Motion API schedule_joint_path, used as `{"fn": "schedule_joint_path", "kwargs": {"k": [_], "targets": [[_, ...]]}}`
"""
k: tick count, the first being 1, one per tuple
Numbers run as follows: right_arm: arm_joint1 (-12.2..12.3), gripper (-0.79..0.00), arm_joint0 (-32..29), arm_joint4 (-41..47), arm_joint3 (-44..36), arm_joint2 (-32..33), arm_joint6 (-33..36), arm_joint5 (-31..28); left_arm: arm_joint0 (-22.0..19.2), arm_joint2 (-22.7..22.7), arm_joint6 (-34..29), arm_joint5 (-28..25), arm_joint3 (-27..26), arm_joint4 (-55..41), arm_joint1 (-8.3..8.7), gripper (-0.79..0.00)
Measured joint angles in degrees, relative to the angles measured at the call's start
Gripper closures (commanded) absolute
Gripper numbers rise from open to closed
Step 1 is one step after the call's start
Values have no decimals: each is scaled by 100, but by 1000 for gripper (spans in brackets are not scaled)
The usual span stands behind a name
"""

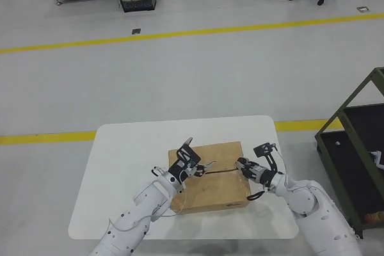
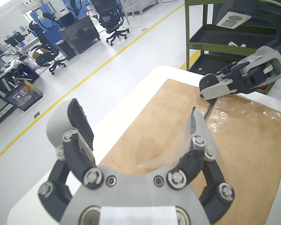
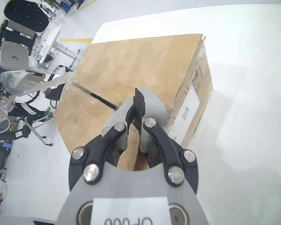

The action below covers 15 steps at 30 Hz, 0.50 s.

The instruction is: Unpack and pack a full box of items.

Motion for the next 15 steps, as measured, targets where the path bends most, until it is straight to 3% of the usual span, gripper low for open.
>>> {"fn": "schedule_joint_path", "kwargs": {"k": [15], "targets": [[84,0,-279,55,-287,382,-146,111,-141,117,-34,37,-38,176,-106,-785]]}}
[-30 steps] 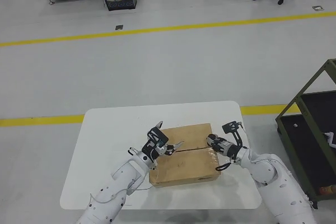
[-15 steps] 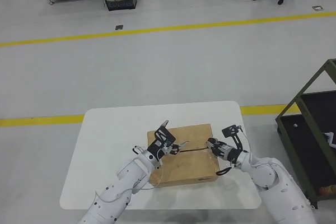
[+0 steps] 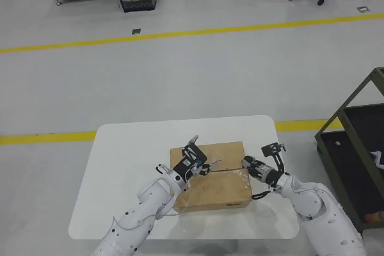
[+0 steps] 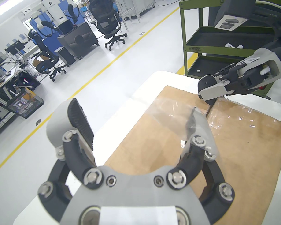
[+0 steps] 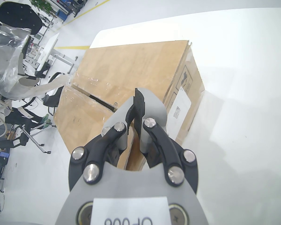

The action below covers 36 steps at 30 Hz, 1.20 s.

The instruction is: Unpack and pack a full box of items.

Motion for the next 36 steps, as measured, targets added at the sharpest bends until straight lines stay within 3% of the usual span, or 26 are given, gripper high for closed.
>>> {"fn": "schedule_joint_path", "kwargs": {"k": [6,13,18,29,32,35,36], "targets": [[33,-25,-100,-20,-222,145,5,77,-14,-124,-46,34,-107,66,-2,-785],[75,-225,-218,-27,-375,383,-13,231,-39,-217,-335,-19,-146,123,-9,-785],[117,-246,-347,-8,-527,620,58,319,-52,-212,-723,-82,-217,170,-27,-785],[167,-305,-503,119,-717,856,175,307,36,-367,-794,-91,-310,142,-33,-785],[190,-382,-510,249,-741,929,340,160,71,-414,-791,-92,-341,134,-32,-785],[211,-582,-496,343,-780,947,525,-28,102,-457,-786,-99,-378,115,-32,-785],[220,-594,-486,319,-808,933,603,-120,112,-477,-785,-107,-395,111,-32,-785]]}}
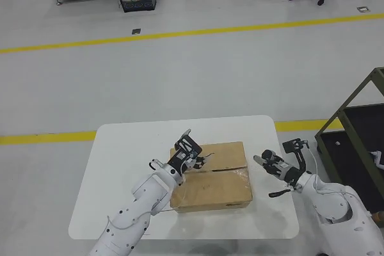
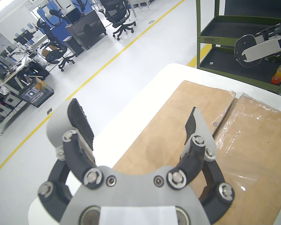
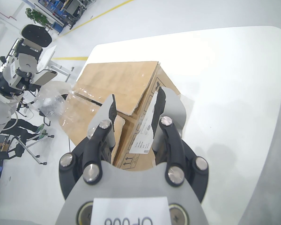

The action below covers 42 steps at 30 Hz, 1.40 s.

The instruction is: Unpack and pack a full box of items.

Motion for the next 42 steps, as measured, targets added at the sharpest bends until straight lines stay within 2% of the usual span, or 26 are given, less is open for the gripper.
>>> {"fn": "schedule_joint_path", "kwargs": {"k": [2,6,8,9,10,13,15,17,29,35,42], "targets": [[9,-551,12,-25,-36,-46,77,-142,14,-38,4,-9,-25,-20,2,-785],[10,-554,85,-158,-121,-309,211,-471,38,-118,5,-23,-54,-68,4,-785],[4,-585,154,-197,-91,-480,300,-634,45,-140,17,-26,-66,-84,2,-785],[-2,-643,216,-207,-26,-588,332,-720,52,-153,28,-29,-75,-91,1,-785],[-9,-662,262,-198,39,-666,335,-774,57,-159,32,-33,-80,-94,0,-785],[-33,-671,426,-166,296,-916,343,-885,65,-171,9,-52,-85,-86,-3,-785],[-50,-760,525,-142,435,-1074,344,-960,67,-173,2,-65,-82,-76,-7,-785],[-59,-785,595,-126,526,-1193,382,-1041,68,-175,3,-73,-77,-70,-11,-785],[-42,-785,833,-169,734,-1492,535,-1396,63,-272,-1,-105,-102,-69,-22,-785],[30,-785,785,-351,574,-1373,652,-1585,244,-595,-133,-180,-221,-57,45,-785],[93,-785,678,-629,330,-1311,599,-1751,788,-1376,-556,-351,-504,-387,192,-785]]}}
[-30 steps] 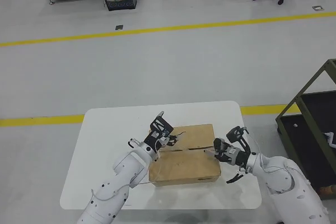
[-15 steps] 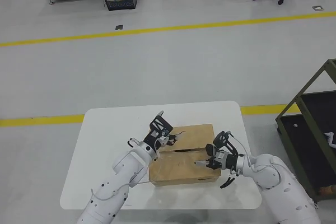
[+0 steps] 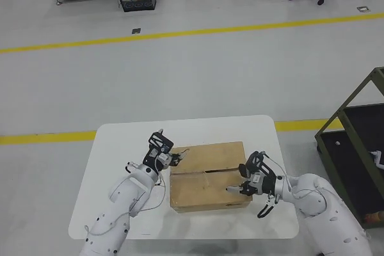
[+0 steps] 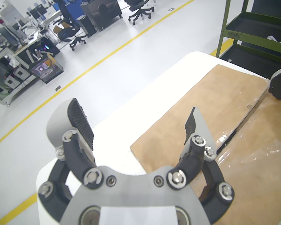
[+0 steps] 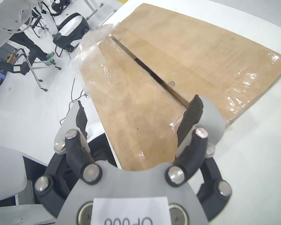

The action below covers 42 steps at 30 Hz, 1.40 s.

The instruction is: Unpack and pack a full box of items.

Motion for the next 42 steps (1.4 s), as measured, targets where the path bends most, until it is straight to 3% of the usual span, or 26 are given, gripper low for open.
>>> {"fn": "schedule_joint_path", "kwargs": {"k": [15,24,31,34,36,37,40,42], "targets": [[-39,-785,221,-703,-151,-448,-489,322,978,-999,-608,-164,-775,-578,171,-785],[-101,-785,621,-786,44,-767,-638,413,1375,-1389,-774,-124,-875,-813,229,-785],[-133,-785,799,-897,62,-1015,-594,374,1443,-1407,-796,-119,-718,-897,242,-785],[-161,-705,895,-926,114,-1153,-587,442,1443,-1387,-794,-132,-694,-905,246,-785],[-185,-554,978,-954,172,-1257,-587,486,1431,-1382,-796,-138,-676,-918,250,-785],[-196,-385,1013,-965,201,-1300,-589,509,1426,-1378,-793,-140,-671,-922,251,-785],[-229,-296,1125,-1028,296,-1432,-578,634,1409,-1357,-768,-146,-657,-946,253,-785],[-246,-166,1177,-1051,352,-1492,-599,681,1400,-1335,-753,-151,-649,-957,254,-785]]}}
